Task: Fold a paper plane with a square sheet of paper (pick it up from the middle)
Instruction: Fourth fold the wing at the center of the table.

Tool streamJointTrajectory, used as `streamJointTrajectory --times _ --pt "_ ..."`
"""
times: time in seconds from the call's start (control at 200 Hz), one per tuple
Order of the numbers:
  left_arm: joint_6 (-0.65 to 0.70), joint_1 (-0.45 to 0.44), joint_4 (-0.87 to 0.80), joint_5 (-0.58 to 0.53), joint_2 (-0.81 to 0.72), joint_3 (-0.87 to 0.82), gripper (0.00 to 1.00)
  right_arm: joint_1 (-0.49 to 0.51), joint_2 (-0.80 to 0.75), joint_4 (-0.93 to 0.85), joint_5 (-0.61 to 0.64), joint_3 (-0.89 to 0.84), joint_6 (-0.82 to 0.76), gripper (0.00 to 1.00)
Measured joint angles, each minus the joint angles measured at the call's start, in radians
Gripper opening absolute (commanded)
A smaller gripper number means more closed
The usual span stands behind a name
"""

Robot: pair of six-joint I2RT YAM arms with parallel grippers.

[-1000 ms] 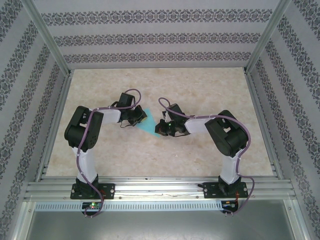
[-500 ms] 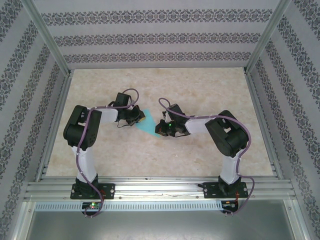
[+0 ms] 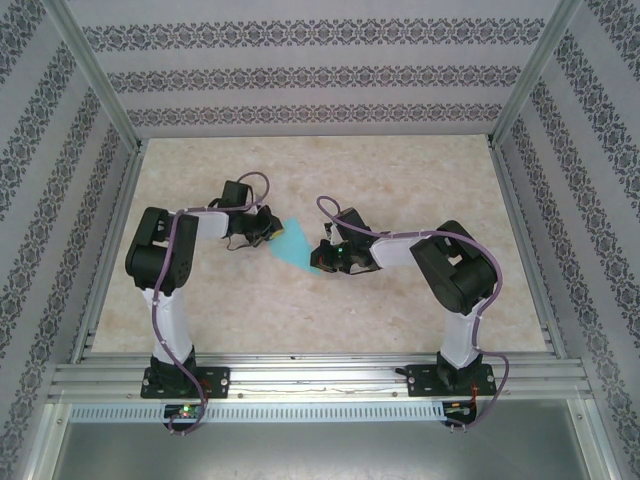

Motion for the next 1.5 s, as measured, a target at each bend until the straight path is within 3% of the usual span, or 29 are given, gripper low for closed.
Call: streamJointTrajectory --times 0.36,0.739,0.914,1.074,1.259,1.504 --pt "0.047 0.032 -0.073 0.011 0.034 0.073 0.03 0.000 -0.002 0.008 -0.002 -0.005 -0.001 0.00" --pt "0.102 0.109 -0.198 -0.106 0.040 0.203 0.03 -0.005 -0.002 0.000 -0.015 -0.005 -0.001 0.00" --pt "0.108 0.070 -0.245 -0.136 -0.099 0.193 0.03 -0.006 -0.002 -0.006 -0.026 -0.003 0.000 0.00" --pt "0.100 -0.032 -0.217 -0.122 -0.226 0.124 0.03 -0.006 -0.002 -0.011 -0.026 -0.001 0.003 0.00" --pt "0.079 -0.139 -0.177 -0.093 -0.158 0.043 0.03 -0.006 -0.004 -0.026 -0.029 0.003 0.004 0.00" --pt "0.055 -0.140 -0.160 -0.097 -0.066 -0.006 0.03 -0.006 -0.004 -0.048 -0.040 0.013 0.007 0.00"
